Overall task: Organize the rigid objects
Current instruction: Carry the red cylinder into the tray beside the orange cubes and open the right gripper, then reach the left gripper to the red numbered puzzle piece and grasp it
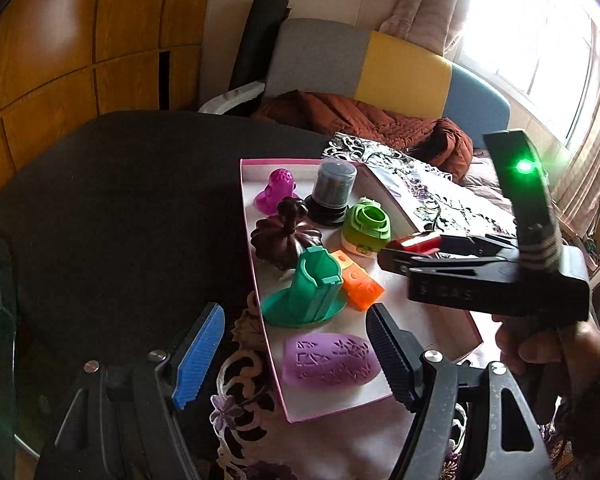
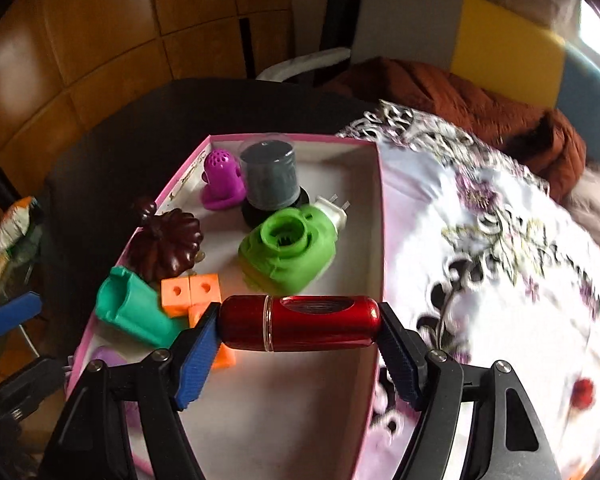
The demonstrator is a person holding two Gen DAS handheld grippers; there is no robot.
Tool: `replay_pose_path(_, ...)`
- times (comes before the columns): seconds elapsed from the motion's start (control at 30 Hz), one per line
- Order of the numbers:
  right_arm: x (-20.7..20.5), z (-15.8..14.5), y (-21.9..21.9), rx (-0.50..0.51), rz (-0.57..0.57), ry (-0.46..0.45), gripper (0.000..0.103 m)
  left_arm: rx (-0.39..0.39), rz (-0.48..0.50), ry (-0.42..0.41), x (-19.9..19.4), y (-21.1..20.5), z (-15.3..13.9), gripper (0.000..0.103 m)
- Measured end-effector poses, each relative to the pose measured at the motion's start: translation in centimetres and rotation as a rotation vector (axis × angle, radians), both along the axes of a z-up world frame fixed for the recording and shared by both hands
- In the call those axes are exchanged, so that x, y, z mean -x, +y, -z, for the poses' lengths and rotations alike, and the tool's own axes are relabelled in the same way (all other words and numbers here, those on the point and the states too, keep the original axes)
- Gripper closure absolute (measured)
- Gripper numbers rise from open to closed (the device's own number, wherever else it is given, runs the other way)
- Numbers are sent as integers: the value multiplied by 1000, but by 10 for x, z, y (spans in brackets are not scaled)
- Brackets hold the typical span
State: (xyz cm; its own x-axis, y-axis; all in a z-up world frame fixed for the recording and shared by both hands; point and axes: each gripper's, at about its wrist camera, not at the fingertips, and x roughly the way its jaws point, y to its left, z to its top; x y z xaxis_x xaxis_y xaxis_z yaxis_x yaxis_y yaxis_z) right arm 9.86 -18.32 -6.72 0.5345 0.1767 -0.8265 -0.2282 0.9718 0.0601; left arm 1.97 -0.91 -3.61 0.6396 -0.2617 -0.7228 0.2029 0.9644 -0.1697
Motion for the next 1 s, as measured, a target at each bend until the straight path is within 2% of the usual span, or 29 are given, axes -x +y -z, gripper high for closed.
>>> replay_pose_path(0.07,-7,7,3,-12,-14,47,28,-1,0,6,-1,0,2,29)
replay_pose_path(0.13,-5,10,5,7,-20,33,27,-1,-1,4,-1,0,2,29)
replay_pose_path(0.47,4,6,1,-29,9,17,23,-10,4,0,0,-3,1,29)
replay_pose_path(0.77,24,-20,-14,-72,60,-62,16,-27,15,-20,3,-9,-6,29)
replay_pose_path(1.0,44,-37,-25,-57,96,-128,15,-40,34,-36,6,-16,-12,29)
